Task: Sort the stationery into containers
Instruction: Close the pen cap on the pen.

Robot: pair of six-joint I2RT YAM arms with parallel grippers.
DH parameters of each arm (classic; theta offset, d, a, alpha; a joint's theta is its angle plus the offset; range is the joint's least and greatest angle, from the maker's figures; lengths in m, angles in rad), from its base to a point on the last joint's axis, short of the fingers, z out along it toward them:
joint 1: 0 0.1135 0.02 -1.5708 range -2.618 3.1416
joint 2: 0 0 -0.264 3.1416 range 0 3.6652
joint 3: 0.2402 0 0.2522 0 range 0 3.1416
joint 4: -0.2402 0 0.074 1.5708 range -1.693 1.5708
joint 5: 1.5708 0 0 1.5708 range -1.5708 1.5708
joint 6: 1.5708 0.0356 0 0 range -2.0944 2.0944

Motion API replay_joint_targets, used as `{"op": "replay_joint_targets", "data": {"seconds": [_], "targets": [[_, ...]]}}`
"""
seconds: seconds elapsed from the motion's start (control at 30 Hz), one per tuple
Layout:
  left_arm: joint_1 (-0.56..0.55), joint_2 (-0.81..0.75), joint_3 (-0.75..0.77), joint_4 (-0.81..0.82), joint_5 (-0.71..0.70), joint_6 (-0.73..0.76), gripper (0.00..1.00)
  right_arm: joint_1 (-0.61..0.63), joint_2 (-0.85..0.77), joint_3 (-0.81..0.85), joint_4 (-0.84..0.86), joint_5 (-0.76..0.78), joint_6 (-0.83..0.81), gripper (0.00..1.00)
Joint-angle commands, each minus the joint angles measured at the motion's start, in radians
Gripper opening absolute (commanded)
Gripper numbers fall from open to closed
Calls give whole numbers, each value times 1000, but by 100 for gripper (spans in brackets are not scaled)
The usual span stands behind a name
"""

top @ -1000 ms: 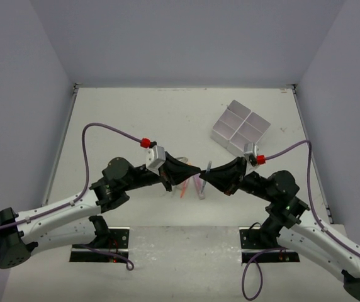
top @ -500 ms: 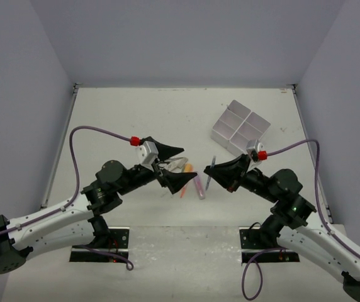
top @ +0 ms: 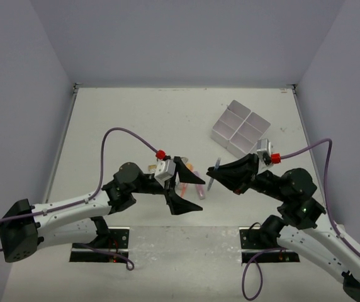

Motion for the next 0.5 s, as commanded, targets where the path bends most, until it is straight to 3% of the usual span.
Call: {"op": "replay_joint_targets", "data": {"seconds": [0.0,0.13,0.3,0.33,0.47], "targets": [[-1,28,43,103,65,-9,88,2,-4,50,55,-101,22,0],[-1,78,67,130,77,-25,87,1,3,37,98,-129,46,0],[-2,99,77,153,76,-34,71,2,14,30,121,-132,51,0],[-2,100,79,154,77,-34,63,2,15,29,123,-134,51,0],[-2,113,93,153,92,-36,58,2,20,32,128,-134,48,0]]}}
